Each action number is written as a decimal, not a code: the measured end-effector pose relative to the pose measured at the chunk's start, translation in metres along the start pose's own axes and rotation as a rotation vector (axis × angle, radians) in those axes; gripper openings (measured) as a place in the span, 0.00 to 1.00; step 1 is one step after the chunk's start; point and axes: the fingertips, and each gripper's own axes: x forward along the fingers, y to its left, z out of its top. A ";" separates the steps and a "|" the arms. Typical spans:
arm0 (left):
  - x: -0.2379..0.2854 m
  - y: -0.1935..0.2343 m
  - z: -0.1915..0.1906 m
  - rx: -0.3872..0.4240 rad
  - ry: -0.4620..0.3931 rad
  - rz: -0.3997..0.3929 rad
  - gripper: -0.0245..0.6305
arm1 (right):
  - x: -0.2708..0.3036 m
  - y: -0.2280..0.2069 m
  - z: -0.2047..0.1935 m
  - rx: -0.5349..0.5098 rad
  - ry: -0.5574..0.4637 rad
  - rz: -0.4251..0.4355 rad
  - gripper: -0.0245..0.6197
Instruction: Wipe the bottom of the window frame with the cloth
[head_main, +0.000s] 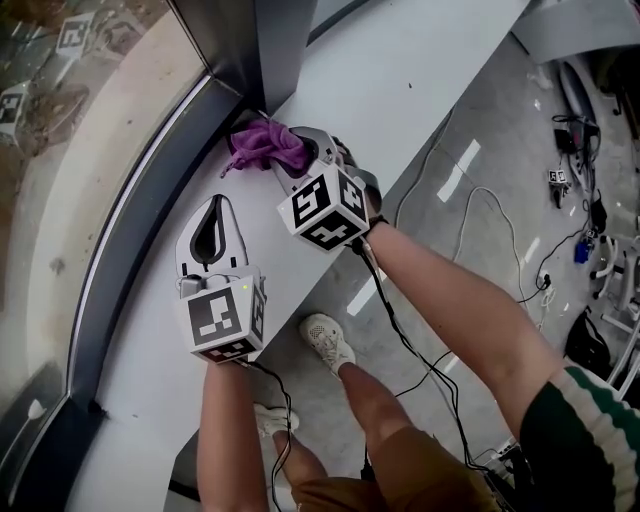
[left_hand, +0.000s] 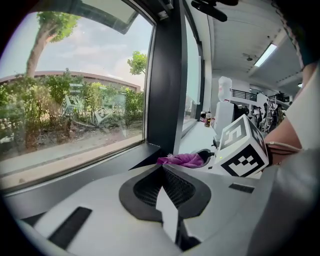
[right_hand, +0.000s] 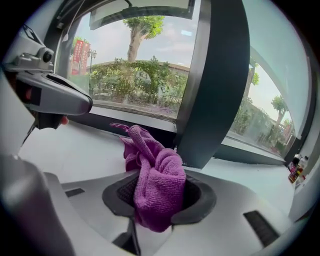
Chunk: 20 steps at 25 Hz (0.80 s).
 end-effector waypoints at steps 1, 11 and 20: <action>0.000 -0.002 0.000 0.000 0.000 -0.002 0.05 | 0.000 0.001 -0.002 -0.002 0.008 0.009 0.26; -0.003 -0.023 -0.009 -0.031 0.012 -0.023 0.05 | -0.011 0.006 -0.026 -0.026 0.059 0.057 0.26; -0.010 -0.045 -0.024 -0.044 0.028 -0.052 0.05 | -0.038 0.010 -0.056 -0.018 0.099 0.068 0.26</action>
